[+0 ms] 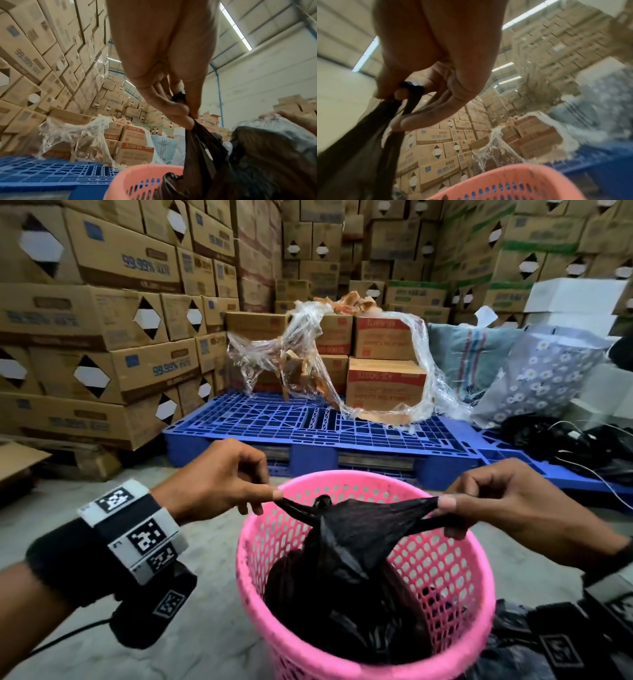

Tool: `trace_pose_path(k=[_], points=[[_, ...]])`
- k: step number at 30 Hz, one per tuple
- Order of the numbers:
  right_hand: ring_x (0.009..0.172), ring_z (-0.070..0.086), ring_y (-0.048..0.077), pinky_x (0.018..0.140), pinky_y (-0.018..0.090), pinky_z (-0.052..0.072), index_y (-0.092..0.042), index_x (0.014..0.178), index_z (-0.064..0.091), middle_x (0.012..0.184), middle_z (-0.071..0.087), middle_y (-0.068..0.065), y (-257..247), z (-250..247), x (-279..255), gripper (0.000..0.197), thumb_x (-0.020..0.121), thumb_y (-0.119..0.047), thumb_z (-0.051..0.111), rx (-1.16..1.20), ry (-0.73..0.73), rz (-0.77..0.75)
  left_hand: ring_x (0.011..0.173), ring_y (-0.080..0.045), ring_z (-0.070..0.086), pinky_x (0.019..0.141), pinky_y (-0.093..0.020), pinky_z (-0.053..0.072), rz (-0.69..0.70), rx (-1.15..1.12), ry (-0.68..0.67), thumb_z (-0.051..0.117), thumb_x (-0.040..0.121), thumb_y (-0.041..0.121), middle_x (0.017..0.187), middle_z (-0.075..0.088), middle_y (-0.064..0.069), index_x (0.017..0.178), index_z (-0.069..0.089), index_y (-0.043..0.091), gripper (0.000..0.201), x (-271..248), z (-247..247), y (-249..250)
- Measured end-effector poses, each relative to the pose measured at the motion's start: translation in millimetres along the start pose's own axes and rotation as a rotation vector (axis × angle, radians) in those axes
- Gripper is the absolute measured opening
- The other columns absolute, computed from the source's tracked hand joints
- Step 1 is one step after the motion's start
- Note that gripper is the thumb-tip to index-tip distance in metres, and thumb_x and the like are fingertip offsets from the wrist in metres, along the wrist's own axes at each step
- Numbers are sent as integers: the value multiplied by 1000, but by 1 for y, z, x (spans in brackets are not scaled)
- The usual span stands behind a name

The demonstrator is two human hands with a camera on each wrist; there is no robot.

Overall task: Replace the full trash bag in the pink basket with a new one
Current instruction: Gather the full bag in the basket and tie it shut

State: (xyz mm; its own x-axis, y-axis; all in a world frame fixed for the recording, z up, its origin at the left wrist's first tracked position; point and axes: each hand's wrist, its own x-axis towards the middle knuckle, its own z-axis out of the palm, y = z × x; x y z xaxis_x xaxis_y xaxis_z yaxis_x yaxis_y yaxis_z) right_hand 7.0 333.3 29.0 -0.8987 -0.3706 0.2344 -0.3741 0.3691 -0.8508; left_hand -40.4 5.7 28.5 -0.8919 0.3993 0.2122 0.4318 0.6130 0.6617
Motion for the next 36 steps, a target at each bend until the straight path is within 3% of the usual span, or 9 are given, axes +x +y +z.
trace_pose_path(k=[3, 8, 11, 15, 17, 19, 22, 28, 36], points=[[53, 68, 27, 54, 27, 57, -5, 47, 54, 57, 69, 18, 4, 0, 0, 60, 47, -55, 86, 142, 41, 72, 45, -19, 65, 41, -26, 47, -6, 27, -29, 74, 74, 11, 55, 67, -12, 69, 53, 3, 23, -2, 2, -5], [54, 69, 27, 52, 24, 57, -7, 45, 53, 53, 66, 19, 10, -3, 1, 58, 38, -52, 90, 212, 100, 150, 47, -23, 64, 43, -29, 46, -115, 71, -138, 69, 81, 22, 57, 67, -12, 68, 48, 6, 28, 0, -3, -11], [59, 71, 29, 54, 24, 58, -6, 51, 64, 65, 70, 28, 8, -7, 0, 56, 28, -48, 93, 199, 103, 175, 47, -23, 61, 40, -26, 43, -207, -62, -148, 67, 82, 15, 56, 66, -13, 67, 46, 5, 28, 3, -5, -14], [61, 71, 29, 56, 27, 59, -7, 59, 65, 73, 71, 30, -9, -1, 5, 50, 37, -45, 91, 87, 83, 93, 49, -20, 61, 41, -22, 45, -223, -261, -61, 66, 79, 2, 61, 66, -17, 76, 49, 4, 18, 11, -4, 0], [59, 70, 30, 55, 29, 60, -6, 65, 62, 72, 68, 34, -24, 4, 11, 31, 53, -22, 86, 66, 78, 42, 49, -15, 60, 44, -21, 46, -185, -62, -111, 64, 83, 7, 63, 67, -11, 88, 58, 9, 8, 16, -3, 12], [58, 69, 30, 57, 32, 60, -1, 80, 58, 73, 69, 33, -34, 7, 14, 22, 65, 1, 74, 52, 40, 20, 49, -13, 53, 49, -25, 43, -94, 376, -185, 60, 87, 20, 62, 64, -7, 84, 66, 13, 10, 19, -8, 20], [61, 69, 23, 61, 26, 59, -1, 82, 67, 74, 73, 23, -42, 9, 14, 17, 66, -3, 72, -15, -4, -13, 50, -17, 41, 53, -33, 34, -118, 650, -219, 54, 91, 31, 57, 54, -5, 65, 64, 14, 32, 21, -14, 21], [69, 68, 19, 65, 21, 54, -3, 70, 72, 79, 74, 23, -50, 28, 18, 10, 71, 6, 72, -30, -117, -82, 40, -8, 30, 39, -16, 22, -207, -372, -100, 46, 95, 23, 49, 36, 5, 72, 63, 5, 34, 17, 19, 37], [60, 65, 20, 59, 23, 53, 4, 77, 64, 71, 69, 23, -44, 37, 34, 9, 76, 11, 69, 26, 135, -109, 47, -5, 30, 44, -12, 25, 21, -504, -149, 50, 92, 28, 55, 36, 3, 64, 57, 6, 36, 9, 63, 62]])
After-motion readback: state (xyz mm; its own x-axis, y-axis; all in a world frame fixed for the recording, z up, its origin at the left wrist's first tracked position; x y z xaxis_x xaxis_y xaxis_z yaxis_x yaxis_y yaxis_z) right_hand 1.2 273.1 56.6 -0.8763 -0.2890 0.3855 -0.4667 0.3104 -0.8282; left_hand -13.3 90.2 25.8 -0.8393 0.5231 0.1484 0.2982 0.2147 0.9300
